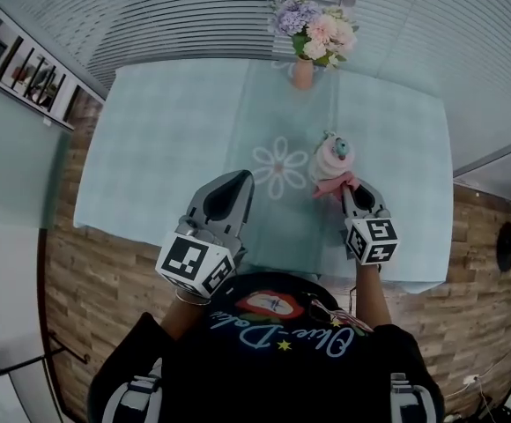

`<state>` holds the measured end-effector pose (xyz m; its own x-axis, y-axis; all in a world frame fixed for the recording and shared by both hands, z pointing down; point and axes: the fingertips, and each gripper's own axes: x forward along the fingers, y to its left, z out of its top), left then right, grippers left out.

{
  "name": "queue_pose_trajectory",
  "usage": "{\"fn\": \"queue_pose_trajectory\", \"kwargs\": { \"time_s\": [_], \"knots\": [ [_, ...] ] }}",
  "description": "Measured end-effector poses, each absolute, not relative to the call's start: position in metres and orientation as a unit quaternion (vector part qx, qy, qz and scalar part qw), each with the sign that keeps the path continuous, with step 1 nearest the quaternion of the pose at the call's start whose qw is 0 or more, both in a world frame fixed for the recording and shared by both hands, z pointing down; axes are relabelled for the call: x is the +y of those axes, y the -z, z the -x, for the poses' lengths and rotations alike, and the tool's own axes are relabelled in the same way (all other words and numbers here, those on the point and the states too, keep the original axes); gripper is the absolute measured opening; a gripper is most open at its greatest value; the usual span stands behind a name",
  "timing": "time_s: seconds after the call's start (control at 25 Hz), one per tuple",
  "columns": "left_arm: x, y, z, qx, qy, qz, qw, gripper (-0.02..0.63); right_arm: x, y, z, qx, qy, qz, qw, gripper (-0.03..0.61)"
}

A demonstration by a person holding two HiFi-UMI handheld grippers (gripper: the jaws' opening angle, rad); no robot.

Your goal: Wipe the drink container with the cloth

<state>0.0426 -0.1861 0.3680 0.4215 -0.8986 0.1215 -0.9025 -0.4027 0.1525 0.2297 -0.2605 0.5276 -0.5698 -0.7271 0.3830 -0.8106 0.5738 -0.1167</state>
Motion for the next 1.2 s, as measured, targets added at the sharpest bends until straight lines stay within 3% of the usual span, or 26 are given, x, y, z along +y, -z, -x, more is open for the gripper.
{"fn": "queue_pose_trajectory", "kwargs": {
  "time_s": [0.6, 1.04, 1.2],
  "knots": [
    [-0.166, -0.368, -0.040, -0.596, -0.009, -0.798, 0.092, 0.005, -0.267, -0.559, -0.229, -0.885, -0.134, -0.394, 0.208, 0.025],
    [-0.166, -0.375, -0.087, -0.597, -0.005, -0.797, 0.090, 0.005, -0.258, -0.504, -0.253, -0.938, -0.110, -0.319, 0.079, 0.026],
    [-0.167, -0.376, -0.100, -0.595, -0.006, -0.799, 0.090, 0.005, -0.266, -0.480, -0.258, -0.952, -0.071, -0.293, 0.061, 0.026]
  ]
}}
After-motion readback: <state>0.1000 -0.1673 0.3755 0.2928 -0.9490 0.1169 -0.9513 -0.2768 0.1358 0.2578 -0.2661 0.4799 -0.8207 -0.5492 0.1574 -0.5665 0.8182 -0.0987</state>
